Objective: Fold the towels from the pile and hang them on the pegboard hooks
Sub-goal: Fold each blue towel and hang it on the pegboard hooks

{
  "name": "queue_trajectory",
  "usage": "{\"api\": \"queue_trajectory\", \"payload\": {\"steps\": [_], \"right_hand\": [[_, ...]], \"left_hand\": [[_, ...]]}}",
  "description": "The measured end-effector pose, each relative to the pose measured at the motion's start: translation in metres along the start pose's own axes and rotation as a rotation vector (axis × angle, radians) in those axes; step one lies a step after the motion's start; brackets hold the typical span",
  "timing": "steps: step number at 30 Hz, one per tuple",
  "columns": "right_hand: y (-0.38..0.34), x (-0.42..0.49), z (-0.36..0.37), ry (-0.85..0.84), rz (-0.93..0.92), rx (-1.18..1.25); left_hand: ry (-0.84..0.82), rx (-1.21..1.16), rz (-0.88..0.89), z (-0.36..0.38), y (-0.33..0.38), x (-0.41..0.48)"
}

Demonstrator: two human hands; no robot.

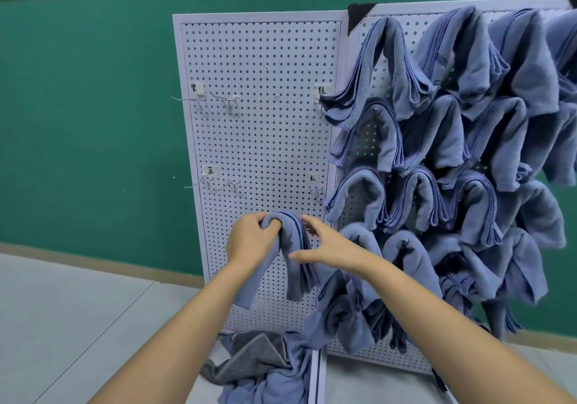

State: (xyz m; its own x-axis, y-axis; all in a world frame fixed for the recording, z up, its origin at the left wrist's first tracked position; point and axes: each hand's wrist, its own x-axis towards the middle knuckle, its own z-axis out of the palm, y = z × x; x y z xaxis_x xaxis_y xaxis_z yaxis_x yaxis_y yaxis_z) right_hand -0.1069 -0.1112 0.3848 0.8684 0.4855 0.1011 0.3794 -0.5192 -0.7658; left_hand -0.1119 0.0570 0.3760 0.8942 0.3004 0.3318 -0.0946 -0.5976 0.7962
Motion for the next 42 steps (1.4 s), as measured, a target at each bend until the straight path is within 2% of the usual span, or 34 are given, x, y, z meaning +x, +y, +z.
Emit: {"api": "queue_trajectory", "payload": {"steps": [4,6,11,14,20,26,30,35,42], "right_hand": [[0.008,0.015,0.010,0.215,-0.076,-0.346],[0.013,0.020,0.010,0.279,-0.078,-0.415],[0.021,0.026,0.000,0.337,-0.114,-0.296],[0.022,0.031,-0.006,0.347,-0.128,-0.271],[0.008,0.062,-0.030,0.628,-0.204,-0.057],[0.029,0.085,-0.051,0.828,-0.123,0.019],[0.048,0.102,-0.048,0.835,-0.090,-0.020],[0.078,0.112,-0.030,0.732,0.069,-0.071],[0.094,0.104,-0.005,0.646,0.061,-0.233]], "left_hand": [[-0.129,0.005,0.072,0.000,-0.004,0.009],[-0.178,0.027,0.106,-0.001,-0.009,0.013],[-0.278,0.058,0.221,0.000,-0.030,0.016],[-0.237,0.018,0.220,0.005,-0.031,0.020],[-0.050,-0.135,0.312,0.008,0.015,0.063],[-0.087,-0.100,0.362,0.048,0.041,0.112],[-0.088,-0.072,0.366,0.071,0.033,0.127],[-0.090,-0.087,0.341,0.095,0.002,0.117],[-0.207,-0.110,0.325,0.113,-0.024,0.089]]}}
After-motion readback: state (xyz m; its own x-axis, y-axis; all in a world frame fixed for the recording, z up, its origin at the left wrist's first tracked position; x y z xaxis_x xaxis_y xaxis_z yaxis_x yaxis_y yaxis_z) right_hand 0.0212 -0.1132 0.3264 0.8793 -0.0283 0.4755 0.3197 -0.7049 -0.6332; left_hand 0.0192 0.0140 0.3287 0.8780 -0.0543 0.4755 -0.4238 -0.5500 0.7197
